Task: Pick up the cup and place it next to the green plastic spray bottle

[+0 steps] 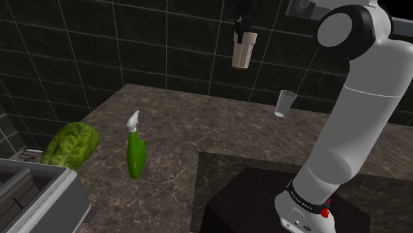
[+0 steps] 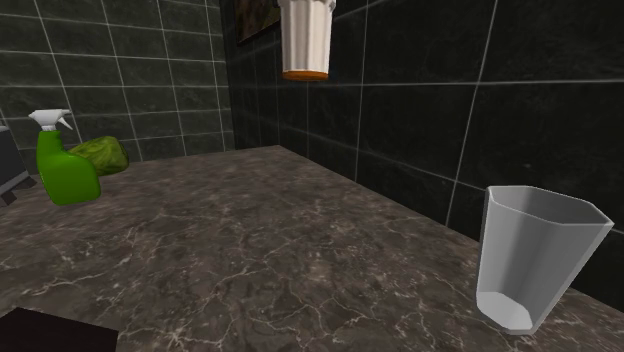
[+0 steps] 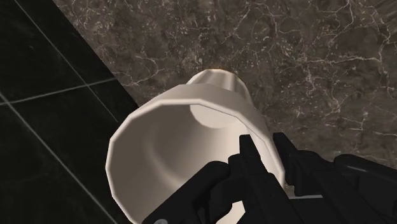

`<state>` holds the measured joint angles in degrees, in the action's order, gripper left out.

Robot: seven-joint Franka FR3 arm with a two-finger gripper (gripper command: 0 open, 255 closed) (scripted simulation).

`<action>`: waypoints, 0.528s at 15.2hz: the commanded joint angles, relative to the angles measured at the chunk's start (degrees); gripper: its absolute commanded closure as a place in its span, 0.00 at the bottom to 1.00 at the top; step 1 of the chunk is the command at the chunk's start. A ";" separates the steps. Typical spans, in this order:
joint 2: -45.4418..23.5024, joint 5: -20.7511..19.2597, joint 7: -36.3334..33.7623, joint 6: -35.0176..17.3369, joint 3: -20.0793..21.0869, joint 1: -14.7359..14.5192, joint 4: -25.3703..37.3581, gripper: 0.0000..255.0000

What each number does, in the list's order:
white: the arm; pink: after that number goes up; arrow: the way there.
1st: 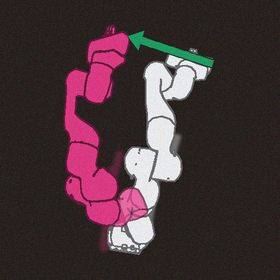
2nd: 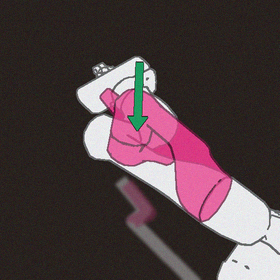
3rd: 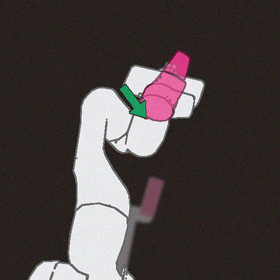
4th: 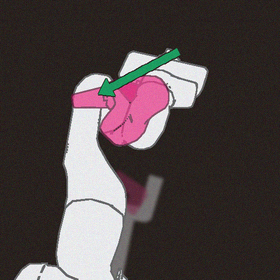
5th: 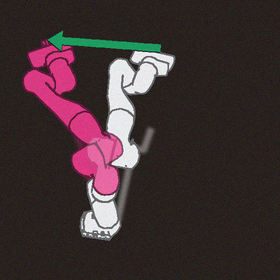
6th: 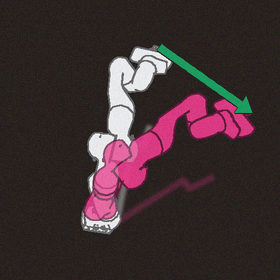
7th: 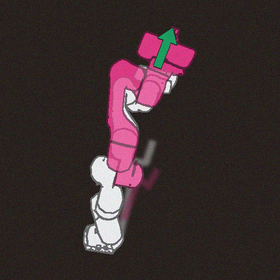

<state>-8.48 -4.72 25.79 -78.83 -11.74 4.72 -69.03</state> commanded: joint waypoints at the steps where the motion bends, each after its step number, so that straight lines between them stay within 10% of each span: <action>1: 3.49 -0.85 -2.30 -0.83 0.91 -1.55 -4.43 1.00; 8: 13.63 -2.44 -11.89 -1.74 5.74 -6.47 -16.44 1.00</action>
<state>4.13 -7.07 15.53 -80.26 -6.79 -1.05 -83.99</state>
